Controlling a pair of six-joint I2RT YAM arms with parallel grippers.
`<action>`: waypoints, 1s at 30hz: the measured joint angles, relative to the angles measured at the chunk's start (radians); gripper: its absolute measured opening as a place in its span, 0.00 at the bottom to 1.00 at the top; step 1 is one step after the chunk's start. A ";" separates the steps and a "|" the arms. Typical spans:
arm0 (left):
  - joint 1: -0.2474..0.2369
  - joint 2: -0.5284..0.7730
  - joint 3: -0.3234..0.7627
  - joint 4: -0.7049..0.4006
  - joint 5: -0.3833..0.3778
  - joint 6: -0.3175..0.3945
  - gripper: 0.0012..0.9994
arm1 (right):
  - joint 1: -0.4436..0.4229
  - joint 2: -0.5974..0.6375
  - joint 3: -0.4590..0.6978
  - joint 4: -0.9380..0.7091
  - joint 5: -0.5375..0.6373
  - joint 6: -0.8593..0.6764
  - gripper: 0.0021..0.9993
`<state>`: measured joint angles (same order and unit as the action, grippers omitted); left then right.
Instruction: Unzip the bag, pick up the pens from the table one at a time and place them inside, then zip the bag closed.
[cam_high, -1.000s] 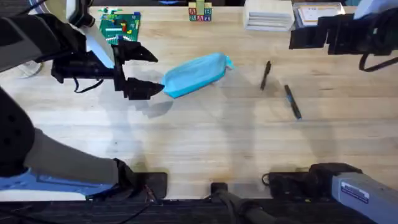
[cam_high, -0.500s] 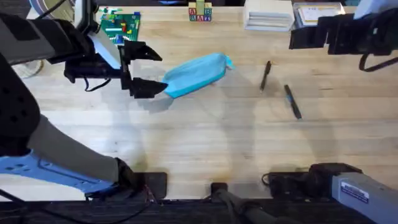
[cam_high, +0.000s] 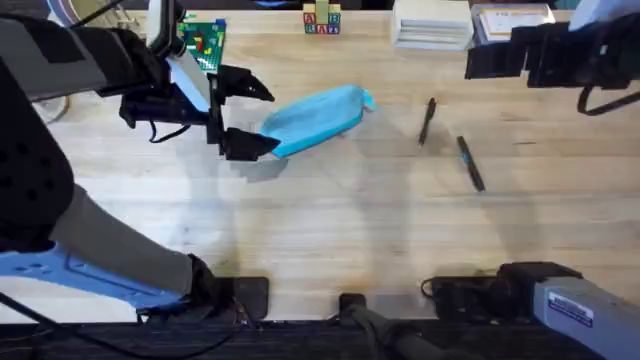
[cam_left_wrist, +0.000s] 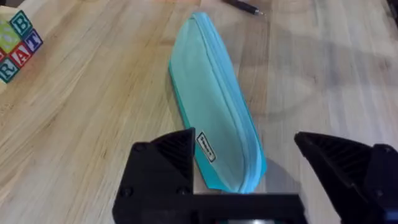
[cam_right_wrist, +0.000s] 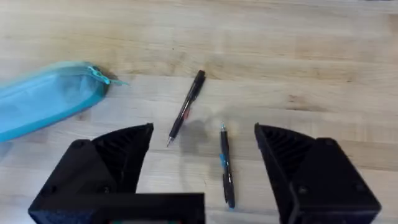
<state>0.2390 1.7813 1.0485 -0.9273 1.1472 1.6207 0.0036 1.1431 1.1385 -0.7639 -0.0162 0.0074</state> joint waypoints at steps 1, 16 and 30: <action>0.000 0.000 0.000 -0.001 -0.003 0.000 0.99 | 0.000 0.000 0.000 0.000 0.000 0.000 1.00; 0.000 0.000 0.000 -0.005 -0.018 -0.003 0.92 | 0.000 0.000 0.000 0.000 0.000 0.000 1.00; 0.000 0.000 0.002 -0.001 -0.022 0.000 0.04 | 0.000 0.000 0.000 0.000 0.000 0.000 1.00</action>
<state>0.2390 1.7813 1.0500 -0.9279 1.1252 1.6203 0.0036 1.1431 1.1385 -0.7643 -0.0162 0.0074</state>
